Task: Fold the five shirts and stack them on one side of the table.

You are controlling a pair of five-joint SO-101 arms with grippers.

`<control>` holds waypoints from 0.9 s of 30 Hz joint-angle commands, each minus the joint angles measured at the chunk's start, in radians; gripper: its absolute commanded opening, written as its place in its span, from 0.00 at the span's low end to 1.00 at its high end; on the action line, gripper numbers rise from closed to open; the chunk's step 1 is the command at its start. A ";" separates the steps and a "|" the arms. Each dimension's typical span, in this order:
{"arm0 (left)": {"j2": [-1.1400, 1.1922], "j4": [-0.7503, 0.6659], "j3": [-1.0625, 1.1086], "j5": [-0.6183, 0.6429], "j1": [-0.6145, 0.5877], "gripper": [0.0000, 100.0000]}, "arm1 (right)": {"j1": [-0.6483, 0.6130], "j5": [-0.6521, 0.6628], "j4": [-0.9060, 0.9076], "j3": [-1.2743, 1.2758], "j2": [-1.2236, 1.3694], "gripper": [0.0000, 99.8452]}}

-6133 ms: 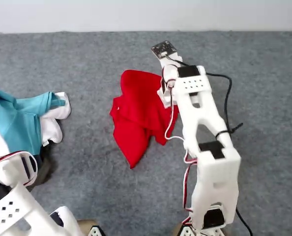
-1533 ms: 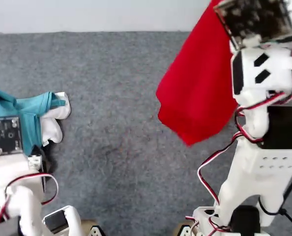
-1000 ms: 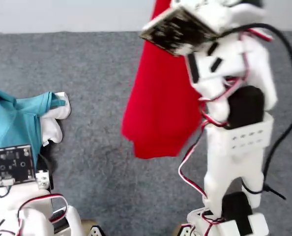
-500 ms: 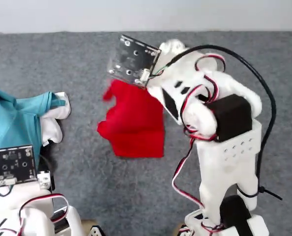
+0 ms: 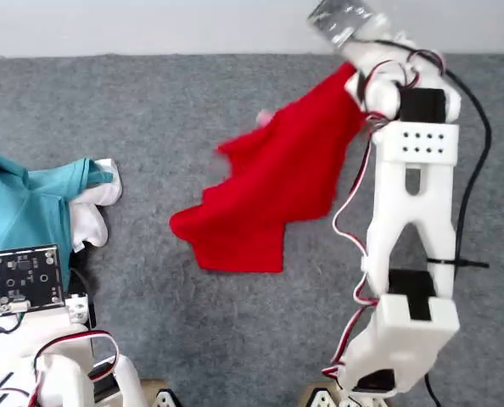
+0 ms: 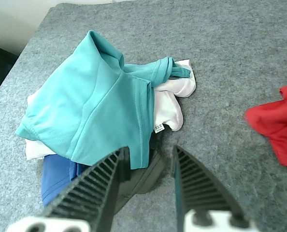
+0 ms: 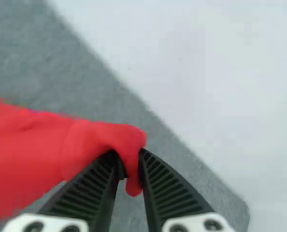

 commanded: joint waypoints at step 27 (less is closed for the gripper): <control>-0.003 0.017 0.002 -0.003 -0.006 0.14 | -0.102 -0.063 0.878 0.003 0.025 0.26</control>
